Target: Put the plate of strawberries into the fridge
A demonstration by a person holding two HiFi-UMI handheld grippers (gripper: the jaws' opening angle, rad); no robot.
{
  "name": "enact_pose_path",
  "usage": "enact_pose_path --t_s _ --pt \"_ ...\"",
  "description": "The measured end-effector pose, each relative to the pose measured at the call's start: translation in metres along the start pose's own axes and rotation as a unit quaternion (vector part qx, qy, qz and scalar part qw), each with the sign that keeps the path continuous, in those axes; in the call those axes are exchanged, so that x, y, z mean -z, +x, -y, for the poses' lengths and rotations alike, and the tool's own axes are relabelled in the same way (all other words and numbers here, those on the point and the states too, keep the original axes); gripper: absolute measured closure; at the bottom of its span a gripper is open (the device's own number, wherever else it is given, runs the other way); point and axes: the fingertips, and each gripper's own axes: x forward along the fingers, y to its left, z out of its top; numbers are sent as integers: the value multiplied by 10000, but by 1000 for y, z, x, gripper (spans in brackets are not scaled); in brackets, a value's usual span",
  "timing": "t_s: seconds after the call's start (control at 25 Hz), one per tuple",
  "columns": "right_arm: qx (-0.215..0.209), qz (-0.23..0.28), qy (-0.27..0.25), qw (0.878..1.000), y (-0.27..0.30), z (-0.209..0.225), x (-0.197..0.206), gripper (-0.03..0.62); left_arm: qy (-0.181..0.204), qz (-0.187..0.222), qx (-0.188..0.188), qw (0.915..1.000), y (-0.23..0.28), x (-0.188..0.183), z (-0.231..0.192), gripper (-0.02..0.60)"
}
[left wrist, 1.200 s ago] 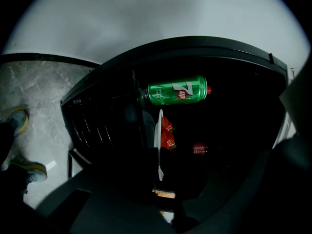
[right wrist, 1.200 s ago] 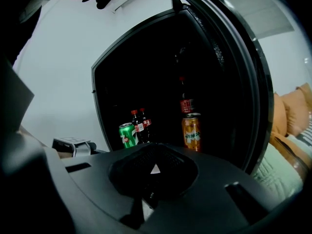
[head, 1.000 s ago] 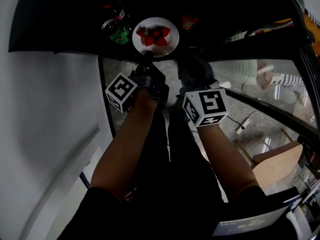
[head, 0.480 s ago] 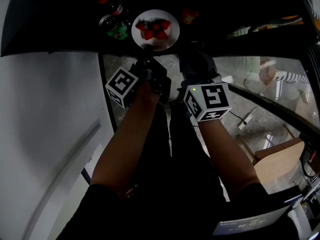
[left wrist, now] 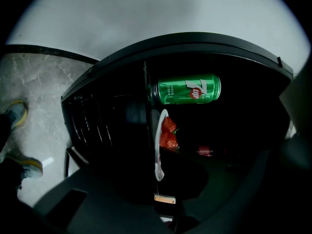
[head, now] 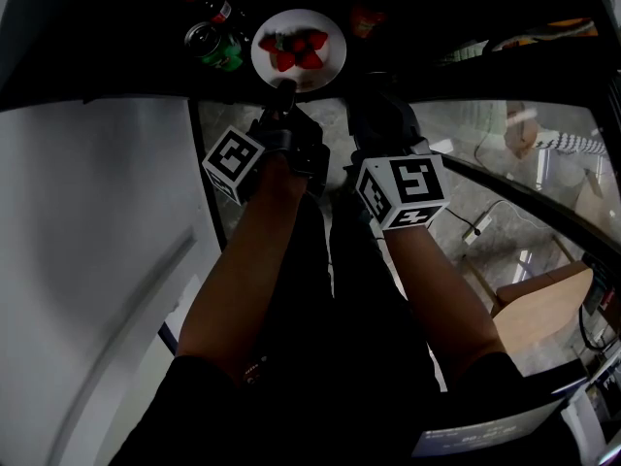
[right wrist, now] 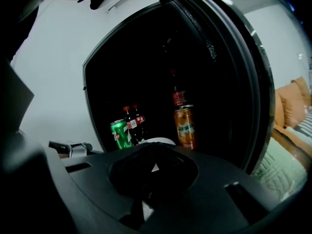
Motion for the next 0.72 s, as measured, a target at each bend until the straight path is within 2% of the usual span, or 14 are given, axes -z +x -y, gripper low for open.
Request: enact_pose_path --t_s 0.08,0.2,0.44,0.56,0.64,0.72 --pt "12 -16 12 10000 0 1 2 597 28 -8 53 10000 0 0 1 561" --pt "24 -52 4 10000 -1 2 6 597 -76 -12 167 9998 0 1 -1 467" --pt "17 -84 -10 10000 -4 2 10 597 54 -6 196 9998 -8 2 -5 466" --pt "7 -84 -12 10000 -6 1 11 597 537 -60 230 9983 -15 2 2 465" --pt "5 -81 -19 10000 -7 0 12 597 1119 -118 184 9935 -19 2 6 463" --pt "-3 -79 -39 10000 -7 -1 13 597 1714 -165 76 9850 -22 2 9 463"
